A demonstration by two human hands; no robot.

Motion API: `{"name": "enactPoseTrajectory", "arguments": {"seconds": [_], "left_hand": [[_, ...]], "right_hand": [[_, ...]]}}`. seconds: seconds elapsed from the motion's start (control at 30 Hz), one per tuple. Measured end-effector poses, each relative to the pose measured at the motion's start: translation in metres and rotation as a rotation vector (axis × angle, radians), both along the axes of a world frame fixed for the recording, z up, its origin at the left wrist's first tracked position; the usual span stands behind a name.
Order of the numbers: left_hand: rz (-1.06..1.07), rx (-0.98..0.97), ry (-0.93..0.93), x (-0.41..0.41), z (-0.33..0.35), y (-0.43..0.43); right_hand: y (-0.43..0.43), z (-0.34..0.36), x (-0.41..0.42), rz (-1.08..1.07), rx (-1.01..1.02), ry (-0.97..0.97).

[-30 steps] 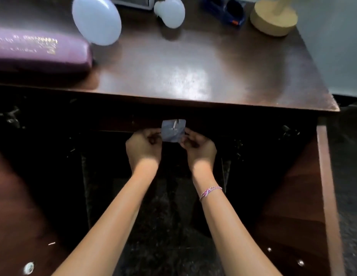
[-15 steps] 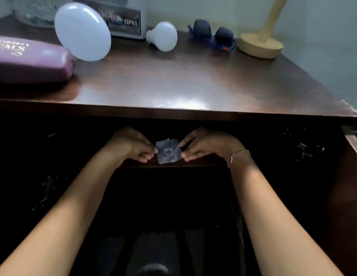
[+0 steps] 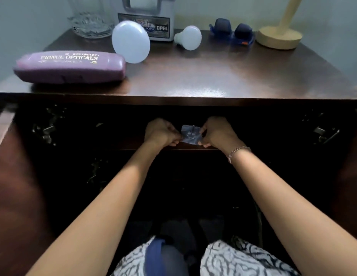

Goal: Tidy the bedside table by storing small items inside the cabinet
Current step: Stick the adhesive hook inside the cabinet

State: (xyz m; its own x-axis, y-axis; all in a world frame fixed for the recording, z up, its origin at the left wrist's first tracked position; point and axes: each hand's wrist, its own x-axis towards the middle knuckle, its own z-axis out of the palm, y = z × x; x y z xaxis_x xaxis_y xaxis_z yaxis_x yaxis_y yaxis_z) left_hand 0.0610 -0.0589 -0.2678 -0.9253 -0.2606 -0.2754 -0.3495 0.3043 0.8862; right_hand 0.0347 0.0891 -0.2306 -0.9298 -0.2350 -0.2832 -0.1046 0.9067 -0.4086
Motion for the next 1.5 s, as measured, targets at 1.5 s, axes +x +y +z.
{"name": "enactPoseTrajectory", "arguments": {"seconds": [1.5], "left_hand": [[0.125,-0.032,-0.243,0.019,0.020,0.011]], "right_hand": [[-0.007,0.015,0.032,0.144,0.337,0.154]]}}
